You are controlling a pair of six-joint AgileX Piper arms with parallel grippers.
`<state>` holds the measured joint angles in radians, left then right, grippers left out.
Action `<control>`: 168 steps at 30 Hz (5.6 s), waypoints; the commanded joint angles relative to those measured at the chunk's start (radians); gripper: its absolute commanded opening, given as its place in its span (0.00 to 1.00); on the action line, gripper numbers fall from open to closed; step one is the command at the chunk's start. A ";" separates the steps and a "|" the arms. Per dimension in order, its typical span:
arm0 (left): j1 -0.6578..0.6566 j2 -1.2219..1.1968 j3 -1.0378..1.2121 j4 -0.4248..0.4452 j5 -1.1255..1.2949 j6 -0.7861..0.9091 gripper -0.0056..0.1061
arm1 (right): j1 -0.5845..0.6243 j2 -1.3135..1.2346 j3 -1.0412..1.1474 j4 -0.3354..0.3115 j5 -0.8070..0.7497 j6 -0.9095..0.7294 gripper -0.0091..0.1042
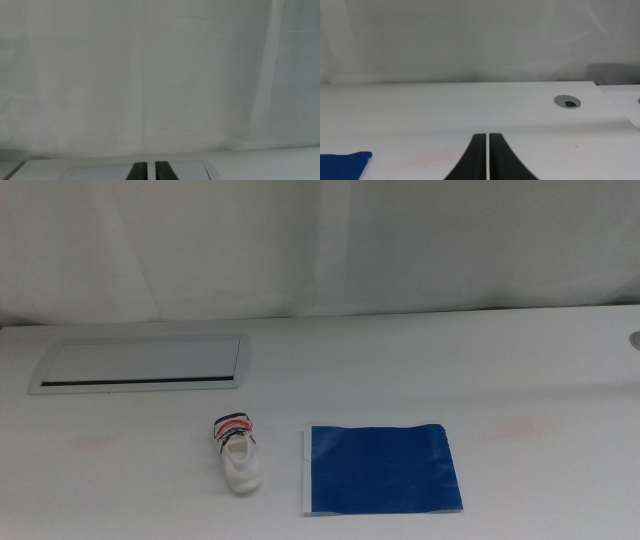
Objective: Use one arm to grab the shoe from the table and place it on the mat.
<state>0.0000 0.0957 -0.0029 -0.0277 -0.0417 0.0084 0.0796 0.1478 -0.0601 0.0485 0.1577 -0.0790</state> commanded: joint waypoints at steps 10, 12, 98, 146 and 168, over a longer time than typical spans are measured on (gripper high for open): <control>0.000 -0.004 0.039 -0.010 0.008 -0.056 0.37 | -0.008 -0.005 0.007 -0.003 -0.015 -0.003 0.06; 0.000 -0.004 0.039 -0.010 -0.009 -0.129 0.77 | -0.008 -0.005 0.007 -0.003 -0.015 -0.003 0.06; -0.547 1.780 -1.180 0.358 0.812 -1.187 0.85 | -0.008 -0.005 0.007 -0.003 -0.015 -0.003 0.06; -0.512 1.786 -1.182 0.156 0.757 -1.129 0.02 | -0.008 -0.005 0.007 -0.003 -0.015 -0.003 0.06; -0.527 1.603 -1.182 0.039 0.805 -1.388 0.02 | -0.008 -0.005 0.007 -0.003 -0.015 -0.003 0.06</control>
<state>-0.5156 1.7099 -1.1793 0.0283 0.7549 -1.3396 0.0796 0.1478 -0.0601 0.0485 0.1577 -0.0789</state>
